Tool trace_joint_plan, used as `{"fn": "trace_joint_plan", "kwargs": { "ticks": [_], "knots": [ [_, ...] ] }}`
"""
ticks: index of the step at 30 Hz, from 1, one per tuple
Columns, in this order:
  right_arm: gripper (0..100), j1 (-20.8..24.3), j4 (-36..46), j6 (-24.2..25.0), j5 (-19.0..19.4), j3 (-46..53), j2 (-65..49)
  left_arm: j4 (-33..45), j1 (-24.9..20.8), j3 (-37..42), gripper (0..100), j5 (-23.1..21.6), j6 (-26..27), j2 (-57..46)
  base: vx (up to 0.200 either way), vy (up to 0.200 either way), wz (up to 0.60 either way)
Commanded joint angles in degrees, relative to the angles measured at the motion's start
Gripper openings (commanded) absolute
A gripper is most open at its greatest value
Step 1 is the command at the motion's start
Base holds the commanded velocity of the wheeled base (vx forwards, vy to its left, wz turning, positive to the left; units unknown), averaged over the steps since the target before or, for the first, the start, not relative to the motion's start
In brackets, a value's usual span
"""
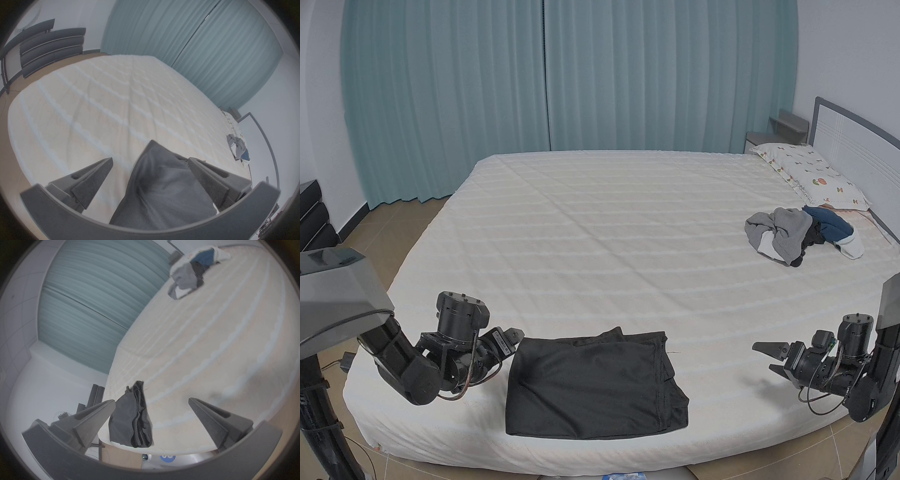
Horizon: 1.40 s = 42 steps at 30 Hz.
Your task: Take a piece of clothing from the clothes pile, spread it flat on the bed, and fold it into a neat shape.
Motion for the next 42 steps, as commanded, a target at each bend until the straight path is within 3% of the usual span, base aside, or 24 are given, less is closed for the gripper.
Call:
{"fn": "trace_joint_plan", "kwargs": {
  "ticks": [1,5,11,16,22,28,29,30,32,33,35,38,42],
  "knots": [
    [100,0.2,-0.3,-5.0,-1.1,3.0,-12.2,-0.6,1.4,2.8,100,0.6,1.9,-9.1,0.0,0.0,0.0],
    [100,0.0,0.4,-6.9,-5.5,3.0,-23.8,-0.1,2.7,5.2,100,2.7,2.4,-19.3,0.0,0.0,0.0],
    [100,-0.3,7.2,-12.6,-5.9,3.0,-40.1,0.6,3.1,9.2,100,5.7,10.2,-33.9,0.0,0.0,0.0],
    [100,-0.2,23.6,-20.9,-5.4,3.0,-59.2,8.5,2.8,11.2,100,12.5,16.4,-47.2,0.0,0.0,0.0],
    [100,0.6,41.3,-28.9,-5.3,1.6,-76.5,21.7,2.5,9.8,100,13.9,20.4,-63.7,0.0,0.0,0.0],
    [100,4.0,68.2,-32.5,-5.2,-8.4,-95.6,39.5,5.1,3.3,100,16.6,25.4,-78.2,0.0,0.0,0.0],
    [100,4.2,69.8,-32.5,-5.2,-8.9,-96.5,40.1,5.1,3.5,100,16.9,25.7,-78.8,0.0,0.0,0.0],
    [100,5.7,78.3,-33.6,-5.3,-12.1,-101.1,43.0,5.1,4.1,100,17.8,27.6,-82.4,0.0,0.0,0.0],
    [100,6.2,80.7,-33.9,-5.3,-12.8,-102.3,43.7,5.2,4.2,100,17.9,27.8,-83.4,0.0,0.0,0.0],
    [100,8.2,92.8,-36.5,-5.5,-15.8,-108.8,48.1,7.2,4.4,100,18.0,28.5,-89.0,0.0,0.0,0.0],
    [100,9.3,99.9,-40.1,-5.6,-17.7,-112.9,51.7,10.4,4.7,100,18.0,29.4,-92.5,0.0,0.0,0.0],
    [100,8.6,104.2,-43.6,-6.9,-18.8,-114.3,55.3,14.4,5.9,100,17.6,34.0,-98.1,0.0,0.0,0.0],
    [100,7.9,104.1,-44.5,-12.3,-18.0,-114.4,55.7,17.8,9.2,100,17.6,41.6,-106.3,0.0,0.0,0.0]
  ]
}}
